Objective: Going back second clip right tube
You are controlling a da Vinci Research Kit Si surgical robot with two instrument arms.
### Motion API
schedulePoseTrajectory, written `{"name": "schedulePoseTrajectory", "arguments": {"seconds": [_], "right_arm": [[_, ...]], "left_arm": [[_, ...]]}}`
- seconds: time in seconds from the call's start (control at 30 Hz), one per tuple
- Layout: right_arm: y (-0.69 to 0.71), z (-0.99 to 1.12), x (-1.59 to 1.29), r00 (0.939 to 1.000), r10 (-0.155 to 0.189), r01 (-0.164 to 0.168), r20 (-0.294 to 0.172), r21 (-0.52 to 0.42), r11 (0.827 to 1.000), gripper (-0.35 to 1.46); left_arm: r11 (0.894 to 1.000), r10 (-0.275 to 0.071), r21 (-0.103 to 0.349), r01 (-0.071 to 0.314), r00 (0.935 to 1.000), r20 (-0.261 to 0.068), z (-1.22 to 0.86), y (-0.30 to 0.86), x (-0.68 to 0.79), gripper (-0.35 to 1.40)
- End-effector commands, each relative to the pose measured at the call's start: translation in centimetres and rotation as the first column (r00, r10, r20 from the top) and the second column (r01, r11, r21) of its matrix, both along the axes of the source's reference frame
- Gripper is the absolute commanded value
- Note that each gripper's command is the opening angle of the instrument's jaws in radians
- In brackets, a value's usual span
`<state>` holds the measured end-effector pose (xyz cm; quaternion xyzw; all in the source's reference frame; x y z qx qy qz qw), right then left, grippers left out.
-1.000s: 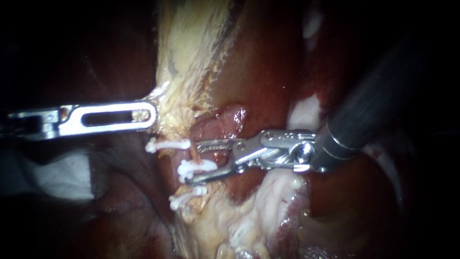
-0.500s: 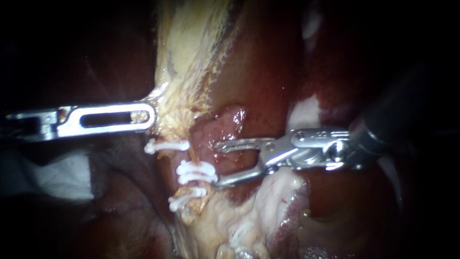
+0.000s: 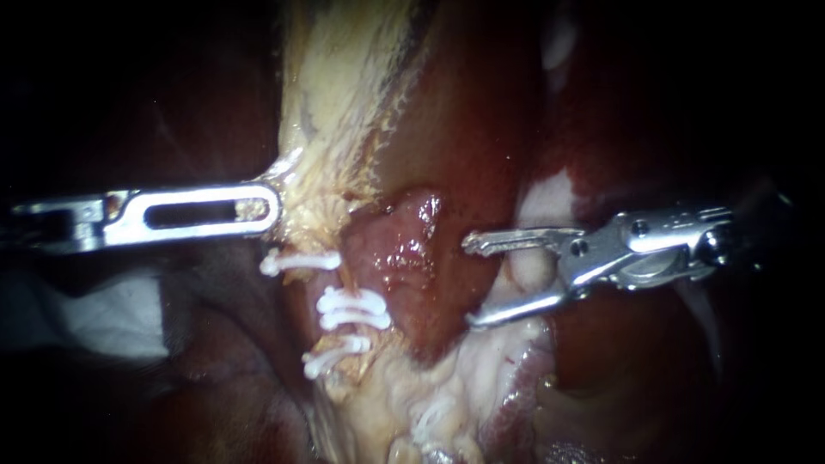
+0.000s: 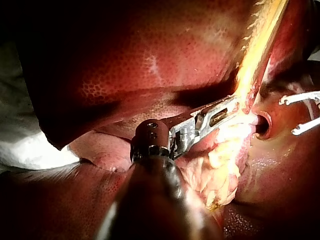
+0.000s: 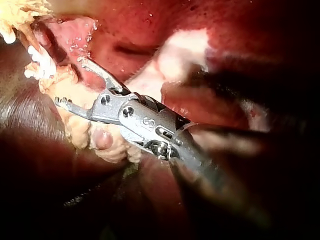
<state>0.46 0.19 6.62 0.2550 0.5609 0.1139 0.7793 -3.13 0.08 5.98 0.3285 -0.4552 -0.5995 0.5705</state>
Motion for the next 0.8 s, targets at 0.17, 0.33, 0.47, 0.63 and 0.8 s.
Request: {"name": "schedulePoseTrajectory", "arguments": {"seconds": [0.17,0.33,0.47,0.63,0.8], "right_arm": [[0.01,-0.04,-0.16,1.0000,0.001,-0.001,-0.002,-0.002,1.000,0.60],[-0.02,-0.07,-0.17,1.0000,0.002,-0.002,-0.005,-0.002,1.000,0.60],[-0.03,-0.09,-0.17,1.0000,0.001,-0.001,-0.005,-0.002,1.000,0.60],[-0.04,-0.10,-0.17,1.0000,0.001,-0.001,-0.005,-0.002,1.000,0.60],[-0.05,-0.11,-0.16,1.0000,0.001,-0.001,-0.005,-0.002,1.000,0.60]], "left_arm": [[1.000,-0.001,0.000,0.001,1.0000,-0.001,0.02,0.00,-0.01,-0.35],[1.000,-0.003,-0.004,0.003,1.0000,-0.003,0.11,0.01,-0.08,-0.35],[1.000,0.002,-0.008,-0.002,1.0000,0.000,0.27,0.00,-0.23,-0.35],[1.000,0.024,-0.006,-0.024,0.9997,-0.012,0.50,-0.01,-0.54,-0.35],[0.999,0.041,-0.007,-0.042,0.9989,-0.021,0.68,-0.04,-0.75,-0.35]]}}
